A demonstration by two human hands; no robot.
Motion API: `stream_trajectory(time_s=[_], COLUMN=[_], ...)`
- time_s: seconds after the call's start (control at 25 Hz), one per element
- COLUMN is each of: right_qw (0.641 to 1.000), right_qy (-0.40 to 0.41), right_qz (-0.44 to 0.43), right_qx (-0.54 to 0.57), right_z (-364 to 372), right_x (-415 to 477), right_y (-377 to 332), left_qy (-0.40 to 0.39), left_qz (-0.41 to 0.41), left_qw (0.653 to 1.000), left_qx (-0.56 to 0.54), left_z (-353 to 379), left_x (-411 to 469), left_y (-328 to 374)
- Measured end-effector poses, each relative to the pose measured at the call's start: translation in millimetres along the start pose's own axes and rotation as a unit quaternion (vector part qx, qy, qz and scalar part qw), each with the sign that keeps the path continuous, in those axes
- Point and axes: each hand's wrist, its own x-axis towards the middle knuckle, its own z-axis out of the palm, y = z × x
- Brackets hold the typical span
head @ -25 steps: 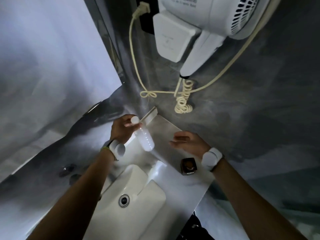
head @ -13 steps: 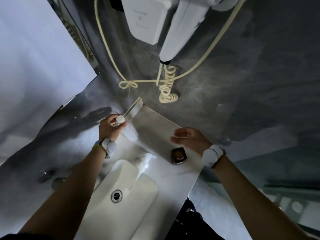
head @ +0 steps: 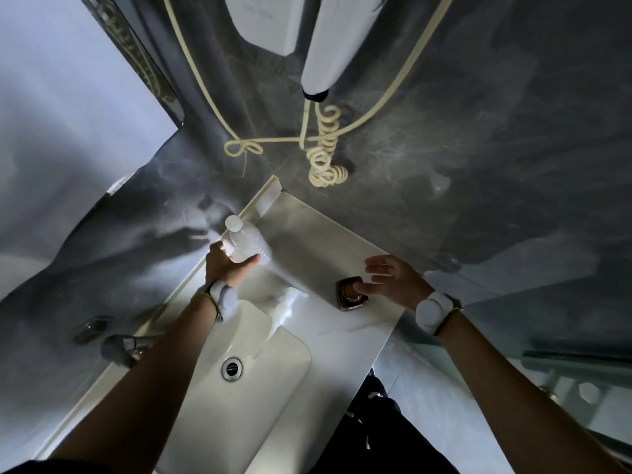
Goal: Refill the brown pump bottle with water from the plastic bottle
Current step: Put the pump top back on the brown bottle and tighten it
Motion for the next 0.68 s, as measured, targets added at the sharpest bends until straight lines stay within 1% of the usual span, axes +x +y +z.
stream_trajectory(time_s=[0.08, 0.12, 0.2, 0.28, 0.36, 0.44, 0.56, 0.68], right_qw=[1.000, 0.999, 0.995, 0.990, 0.987, 0.985, 0.986, 0.987], right_qy=[-0.013, -0.023, -0.048, -0.069, -0.086, -0.093, -0.080, -0.058], right_qz=[0.002, 0.001, -0.006, -0.015, -0.025, -0.040, -0.064, -0.076], right_qx=[-0.023, -0.044, -0.088, -0.118, -0.132, -0.138, -0.127, -0.126], right_z=[-4.1, -5.4, -5.3, -2.8, 0.9, 5.0, 12.8, 18.0], right_x=[3.5, 4.5, 7.2, 10.7, 15.5, 22.0, 31.1, 39.8], right_y=[13.7, 20.1, 30.7, 38.7, 44.6, 49.5, 55.8, 62.4], left_qy=[-0.058, -0.096, -0.152, -0.178, -0.187, -0.179, -0.163, -0.166], left_qz=[-0.051, -0.062, -0.073, -0.077, -0.062, -0.040, -0.022, -0.015], left_qw=[0.997, 0.993, 0.985, 0.980, 0.979, 0.979, 0.980, 0.977], left_qx=[0.014, 0.027, 0.035, 0.034, 0.060, 0.090, 0.109, 0.131], left_z=[18.0, 28.0, 46.6, 62.9, 75.1, 84.5, 89.8, 93.3], left_x=[-12.4, -19.7, -31.5, -39.8, -44.4, -47.5, -48.6, -44.8], left_y=[-11.8, -17.5, -25.8, -30.2, -32.0, -33.3, -34.5, -36.5])
